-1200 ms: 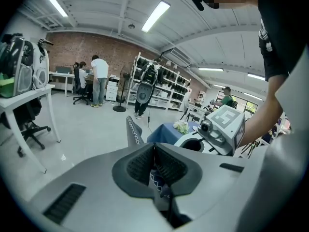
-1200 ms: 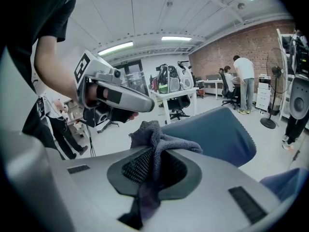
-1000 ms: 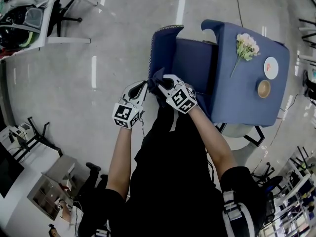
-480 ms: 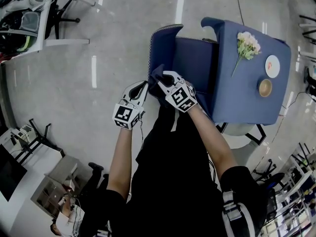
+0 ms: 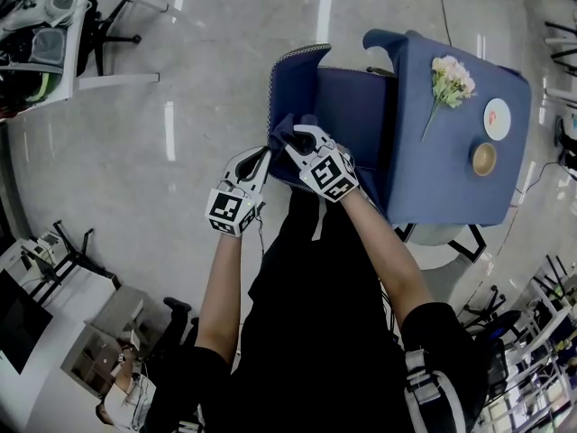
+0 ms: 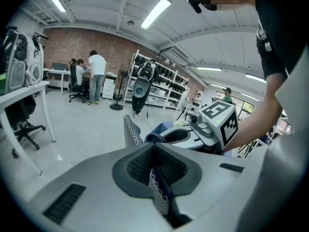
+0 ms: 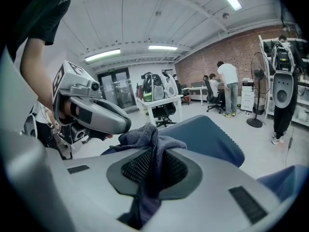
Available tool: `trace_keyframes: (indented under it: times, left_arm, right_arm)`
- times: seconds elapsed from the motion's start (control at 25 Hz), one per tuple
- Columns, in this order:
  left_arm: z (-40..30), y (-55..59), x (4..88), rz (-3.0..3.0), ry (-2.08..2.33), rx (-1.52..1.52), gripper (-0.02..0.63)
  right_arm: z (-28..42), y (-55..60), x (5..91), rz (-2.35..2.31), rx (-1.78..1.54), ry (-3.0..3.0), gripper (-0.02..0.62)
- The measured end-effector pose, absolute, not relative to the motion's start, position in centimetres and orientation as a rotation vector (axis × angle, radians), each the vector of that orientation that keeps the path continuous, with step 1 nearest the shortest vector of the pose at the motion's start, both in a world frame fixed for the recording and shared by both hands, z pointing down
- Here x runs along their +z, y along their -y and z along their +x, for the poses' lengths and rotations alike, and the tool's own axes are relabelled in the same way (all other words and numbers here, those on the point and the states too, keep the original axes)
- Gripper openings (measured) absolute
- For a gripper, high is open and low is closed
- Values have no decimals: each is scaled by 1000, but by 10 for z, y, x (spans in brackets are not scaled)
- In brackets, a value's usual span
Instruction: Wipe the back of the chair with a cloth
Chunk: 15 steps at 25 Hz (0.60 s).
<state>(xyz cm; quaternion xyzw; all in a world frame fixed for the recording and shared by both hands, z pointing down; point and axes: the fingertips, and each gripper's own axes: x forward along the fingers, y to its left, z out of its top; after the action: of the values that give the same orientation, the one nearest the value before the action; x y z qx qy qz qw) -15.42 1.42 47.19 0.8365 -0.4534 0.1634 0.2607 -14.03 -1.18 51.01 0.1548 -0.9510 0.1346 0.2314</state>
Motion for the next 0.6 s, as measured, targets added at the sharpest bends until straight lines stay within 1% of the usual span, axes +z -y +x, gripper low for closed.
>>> trace_keyframes:
  times: [0.28,0.6]
  left_arm:
    - [-152,-7,475,2271,1219,439,25]
    - [-148,-5,481,2274,1194,447,25]
  right_arm:
    - [-137,38,511,543,455,2623,61]
    - [-140,63,515,590,396,2603,63]
